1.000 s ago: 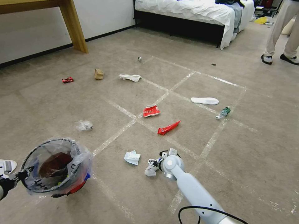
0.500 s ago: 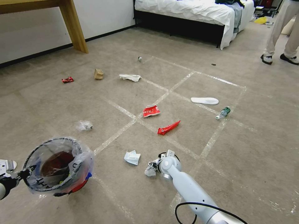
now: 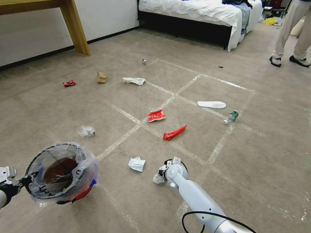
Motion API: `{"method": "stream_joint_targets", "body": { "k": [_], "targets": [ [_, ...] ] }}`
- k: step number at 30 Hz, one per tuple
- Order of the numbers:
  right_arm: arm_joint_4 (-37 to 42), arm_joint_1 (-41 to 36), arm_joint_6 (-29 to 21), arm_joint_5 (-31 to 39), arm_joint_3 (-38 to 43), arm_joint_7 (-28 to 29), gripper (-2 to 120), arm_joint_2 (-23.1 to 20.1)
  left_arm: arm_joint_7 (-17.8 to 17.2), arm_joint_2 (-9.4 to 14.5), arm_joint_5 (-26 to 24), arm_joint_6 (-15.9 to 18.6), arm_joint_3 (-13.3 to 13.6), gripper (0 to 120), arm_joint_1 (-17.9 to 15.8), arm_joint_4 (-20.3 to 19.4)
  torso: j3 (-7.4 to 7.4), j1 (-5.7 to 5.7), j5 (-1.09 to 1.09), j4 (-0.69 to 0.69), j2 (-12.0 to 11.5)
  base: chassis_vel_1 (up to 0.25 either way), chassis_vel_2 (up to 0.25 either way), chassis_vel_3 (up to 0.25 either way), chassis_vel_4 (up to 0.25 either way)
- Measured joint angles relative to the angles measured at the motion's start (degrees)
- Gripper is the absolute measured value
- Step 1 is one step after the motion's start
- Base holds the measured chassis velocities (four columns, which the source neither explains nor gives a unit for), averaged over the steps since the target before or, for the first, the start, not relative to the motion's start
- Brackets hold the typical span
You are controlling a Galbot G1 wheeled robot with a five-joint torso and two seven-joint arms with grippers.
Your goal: Pick up the trash bin and place the garbage on the floor into it.
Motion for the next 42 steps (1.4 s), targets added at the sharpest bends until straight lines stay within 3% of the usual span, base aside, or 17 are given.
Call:
{"method": "stream_joint_targets", "body": {
  "k": [2,5,12,15,18,21,24,29,31,42],
  "targets": [
    [0.91,-0.59,0.08,-0.56,-0.07,-0.57,7,-0.57,0.02,0.00,0.00,0.00,0.01,2,-0.03,0.01,0.01,0.00,0.02,0.01,0.00,0.000,0.000,0.000,0.000],
    [3.08,-1.23,0.42,-1.21,0.06,-1.27,0,-1.61,0.01,0.00,-0.02,0.00,0.01,2,0.03,-0.16,0.00,0.00,0.02,0.01,0.00,0.000,0.000,0.000,0.000],
    [11.62,-1.32,1.67,-2.35,0.87,-4.75,0,-5.06,-0.46,0.02,-0.54,0.00,-0.16,2,0.03,-0.96,0.00,0.00,0.00,-0.01,0.00,0.000,0.000,0.000,0.000],
    [19.82,3.17,7.63,-1.00,-0.10,-10.64,0,-8.06,-1.49,0.26,-1.68,0.00,-0.07,2,-0.15,-1.93,0.00,0.00,0.00,0.00,0.00,0.000,0.000,0.000,0.000],
    [22.73,5.23,10.17,-0.30,-1.20,-13.37,0,-8.96,-1.93,0.29,-2.15,0.00,0.18,2,-0.31,-2.36,0.00,0.00,0.00,0.00,0.00,0.000,0.000,0.000,0.000],
    [30.97,11.70,17.11,2.55,-6.70,-20.80,0,-10.89,-2.63,0.65,-2.64,0.00,1.16,2,-0.73,-3.04,0.00,0.00,-0.01,0.00,0.00,0.000,0.000,0.000,0.000],
    [35.14,15.58,20.60,3.96,-10.26,-24.47,0,-11.16,-3.23,1.51,-3.33,0.00,2.33,2,-1.71,-3.07,0.00,0.00,-0.02,0.00,0.00,0.000,0.000,0.000,0.000],
    [38.51,21.56,22.92,6.49,-15.67,-27.55,0,-10.51,-3.68,2.23,-4.22,0.00,2.57,2,-2.16,-3.08,0.01,0.00,0.00,-0.02,0.00,0.000,0.000,0.000,0.000],
    [39.93,29.09,24.64,7.95,-23.58,-30.92,0,-9.74,-3.89,2.45,-4.77,0.00,2.19,2,-2.16,-3.24,0.00,0.00,-0.02,0.02,0.00,0.000,0.000,0.000,0.000],
    [38.16,36.53,24.42,6.00,-35.92,-32.50,0,-9.38,-4.47,2.60,-5.51,0.01,2.06,2,-2.56,-3.64,0.00,0.00,-0.03,0.01,0.00,0.000,0.000,0.000,0.000]
  ]
}}
